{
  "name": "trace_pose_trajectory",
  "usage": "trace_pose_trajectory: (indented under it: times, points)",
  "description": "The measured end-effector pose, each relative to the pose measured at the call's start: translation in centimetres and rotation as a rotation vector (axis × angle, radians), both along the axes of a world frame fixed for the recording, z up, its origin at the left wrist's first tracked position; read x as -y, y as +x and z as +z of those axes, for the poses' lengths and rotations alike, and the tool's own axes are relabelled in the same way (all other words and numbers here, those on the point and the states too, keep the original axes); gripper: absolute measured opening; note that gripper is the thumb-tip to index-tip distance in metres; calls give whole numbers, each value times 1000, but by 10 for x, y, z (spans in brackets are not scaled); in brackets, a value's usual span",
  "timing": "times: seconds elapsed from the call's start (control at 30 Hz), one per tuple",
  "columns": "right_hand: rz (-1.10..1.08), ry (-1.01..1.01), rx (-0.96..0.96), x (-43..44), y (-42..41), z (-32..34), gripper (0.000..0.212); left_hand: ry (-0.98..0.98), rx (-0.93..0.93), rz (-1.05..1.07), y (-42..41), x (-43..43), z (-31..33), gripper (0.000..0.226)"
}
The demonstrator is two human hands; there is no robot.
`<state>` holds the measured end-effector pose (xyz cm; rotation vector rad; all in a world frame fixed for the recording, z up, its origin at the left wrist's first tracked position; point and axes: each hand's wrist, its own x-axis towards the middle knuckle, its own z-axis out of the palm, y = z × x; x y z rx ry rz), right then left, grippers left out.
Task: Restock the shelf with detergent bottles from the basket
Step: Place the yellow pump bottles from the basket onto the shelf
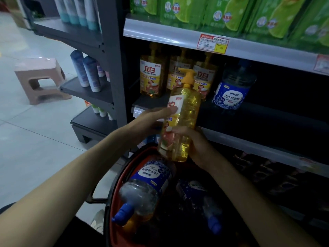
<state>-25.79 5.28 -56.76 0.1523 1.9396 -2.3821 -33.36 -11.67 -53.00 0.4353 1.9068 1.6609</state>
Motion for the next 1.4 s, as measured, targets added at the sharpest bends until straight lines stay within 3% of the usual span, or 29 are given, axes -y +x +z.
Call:
trace_pose_trajectory:
  times: [0.13, 0.37, 0.5, 0.63, 0.73, 0.9, 0.97, 1.07, 1.13, 1.27, 1.4]
  points:
    - [70, -18, 45, -2, 0, 9, 62, 138, 201, -108, -9, -6, -10, 63]
    - [72, -7, 70, -1, 2, 9, 56, 180, 206, -8, -6, -12, -13, 66]
    - [18, 62, 14, 0, 4, 5, 48, 232, 162, 111, 5, -15, -12, 51]
    - [-27, 278, -90, 0, -1, 15, 40, 258, 75, 193, 7, -22, -9, 44]
    - [13, 423, -68, -5, -5, 20, 52, 284, -10, 231, 4, -30, -4, 43]
    - [-131, 318, -15, -14, -23, 12, 74, 237, -270, 267, -9, -45, -1, 54]
    - [-217, 276, -39, -16, -36, 9, 72, 173, -402, 265, -22, -52, -5, 55]
    - [-336, 271, -103, -19, -56, 7, 66, 5, -559, 378, -46, -64, -16, 78]
    - [-433, 235, -131, -21, -72, 4, 70, -18, -575, 438, -58, -72, -24, 84]
    - [-557, 277, -186, -20, -102, -1, 84, 160, -420, 512, -73, -83, -24, 78]
    - [-568, 347, -235, -24, -133, -6, 77, 226, -377, 539, -98, -90, -27, 72]
